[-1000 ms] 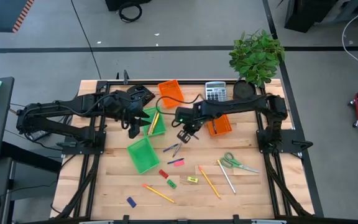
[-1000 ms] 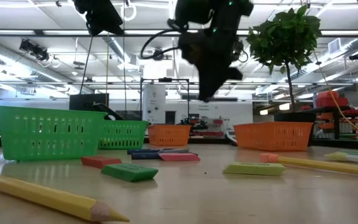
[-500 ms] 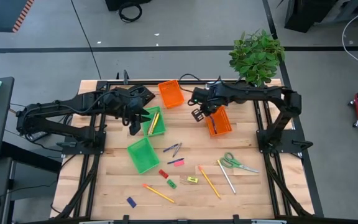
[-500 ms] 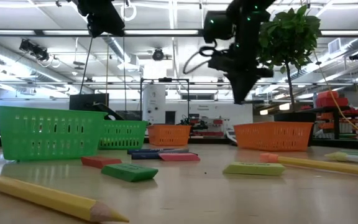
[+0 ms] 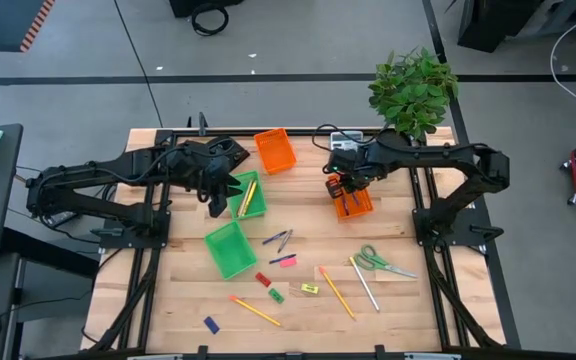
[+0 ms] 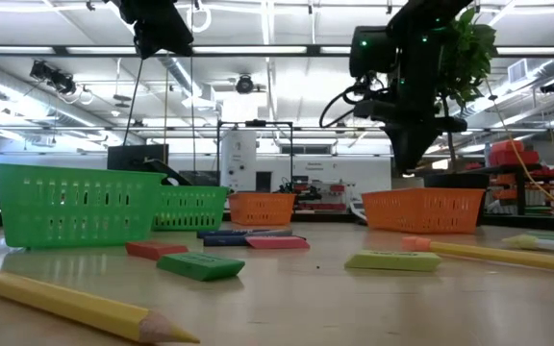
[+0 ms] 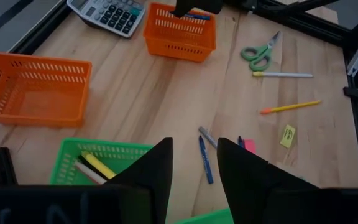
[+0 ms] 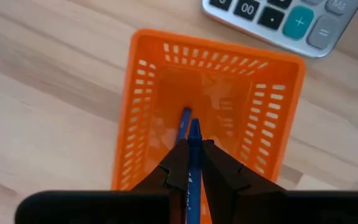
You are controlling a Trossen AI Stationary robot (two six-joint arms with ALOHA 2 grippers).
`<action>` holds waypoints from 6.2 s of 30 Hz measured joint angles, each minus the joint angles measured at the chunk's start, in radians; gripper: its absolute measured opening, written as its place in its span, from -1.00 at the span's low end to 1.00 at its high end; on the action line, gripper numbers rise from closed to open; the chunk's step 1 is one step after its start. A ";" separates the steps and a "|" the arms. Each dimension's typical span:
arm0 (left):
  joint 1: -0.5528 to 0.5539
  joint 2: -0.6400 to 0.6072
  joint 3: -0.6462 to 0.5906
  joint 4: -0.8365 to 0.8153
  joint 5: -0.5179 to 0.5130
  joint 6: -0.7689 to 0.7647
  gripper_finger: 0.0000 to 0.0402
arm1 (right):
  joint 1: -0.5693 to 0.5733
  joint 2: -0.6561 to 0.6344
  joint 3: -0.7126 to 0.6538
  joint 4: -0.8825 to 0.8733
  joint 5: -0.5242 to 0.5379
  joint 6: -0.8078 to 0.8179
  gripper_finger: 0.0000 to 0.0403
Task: Sort crayons/erasers/pens/pencils in bins
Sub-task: Put the top blue crayon into the bottom orange bin, then put the white pencil into the bottom green bin
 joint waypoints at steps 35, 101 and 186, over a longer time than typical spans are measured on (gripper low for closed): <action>-0.004 -0.001 0.001 0.013 -0.216 -0.107 -0.40 | 0.125 0.000 0.107 0.008 -0.045 0.167 -0.48; -0.302 0.270 0.228 0.037 0.060 -0.578 -0.54 | 1.040 0.001 -0.096 0.164 -0.041 0.995 -0.48; -0.391 0.225 0.264 0.135 -0.152 -0.560 -0.80 | 0.936 -0.186 -0.277 0.628 0.361 0.537 -0.89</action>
